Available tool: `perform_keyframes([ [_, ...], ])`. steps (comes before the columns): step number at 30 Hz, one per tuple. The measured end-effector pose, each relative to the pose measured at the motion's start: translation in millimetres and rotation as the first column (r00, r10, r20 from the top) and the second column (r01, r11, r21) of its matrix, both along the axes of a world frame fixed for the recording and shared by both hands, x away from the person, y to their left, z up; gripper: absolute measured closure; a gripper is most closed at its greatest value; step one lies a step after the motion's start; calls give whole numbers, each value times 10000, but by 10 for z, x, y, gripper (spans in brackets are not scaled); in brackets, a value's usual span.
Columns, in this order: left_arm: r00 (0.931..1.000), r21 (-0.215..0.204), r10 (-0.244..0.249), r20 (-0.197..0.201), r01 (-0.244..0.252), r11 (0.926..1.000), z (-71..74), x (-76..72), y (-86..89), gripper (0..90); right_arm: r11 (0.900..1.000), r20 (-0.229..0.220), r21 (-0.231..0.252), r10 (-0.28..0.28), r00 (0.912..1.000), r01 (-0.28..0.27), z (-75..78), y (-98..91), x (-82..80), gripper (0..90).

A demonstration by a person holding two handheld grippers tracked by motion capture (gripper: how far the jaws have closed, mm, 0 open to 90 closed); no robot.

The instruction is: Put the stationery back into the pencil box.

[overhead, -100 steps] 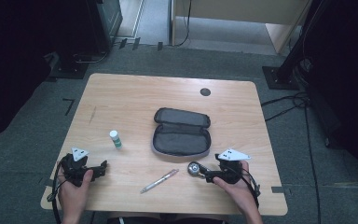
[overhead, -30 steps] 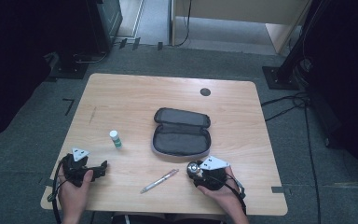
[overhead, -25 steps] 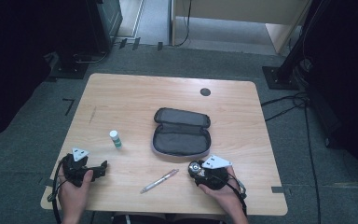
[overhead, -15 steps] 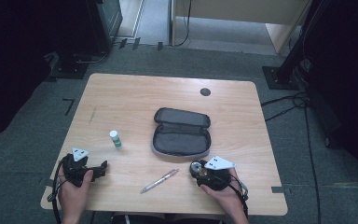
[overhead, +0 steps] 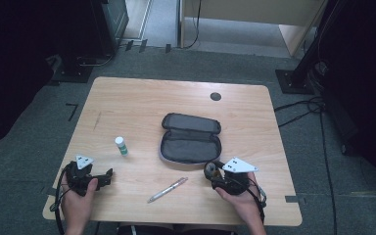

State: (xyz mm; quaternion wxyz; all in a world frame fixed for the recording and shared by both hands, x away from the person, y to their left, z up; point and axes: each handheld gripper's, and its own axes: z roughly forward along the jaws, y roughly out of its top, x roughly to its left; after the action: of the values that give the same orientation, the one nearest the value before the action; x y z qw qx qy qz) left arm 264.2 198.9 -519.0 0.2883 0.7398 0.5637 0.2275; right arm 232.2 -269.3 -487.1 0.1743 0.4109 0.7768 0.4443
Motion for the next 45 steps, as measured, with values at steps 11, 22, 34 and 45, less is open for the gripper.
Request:
perform_keyframes([
  [11,10000,-2,1,-8,-1,10000,1,0,0,0,9993,318,326,-166,9994,156,90,-31,15,420],
  [22,10000,-2,3,-3,-3,10000,0,0,0,0,9990,592,381,-251,9979,228,300,-10,63,420],
  [34,10000,-3,4,-3,-4,10000,0,0,0,0,9970,792,716,-363,9962,306,503,59,185,420],
  [45,10000,1,2,1,-2,10000,0,0,0,0,9958,1012,883,-315,9944,225,650,142,327,420],
])
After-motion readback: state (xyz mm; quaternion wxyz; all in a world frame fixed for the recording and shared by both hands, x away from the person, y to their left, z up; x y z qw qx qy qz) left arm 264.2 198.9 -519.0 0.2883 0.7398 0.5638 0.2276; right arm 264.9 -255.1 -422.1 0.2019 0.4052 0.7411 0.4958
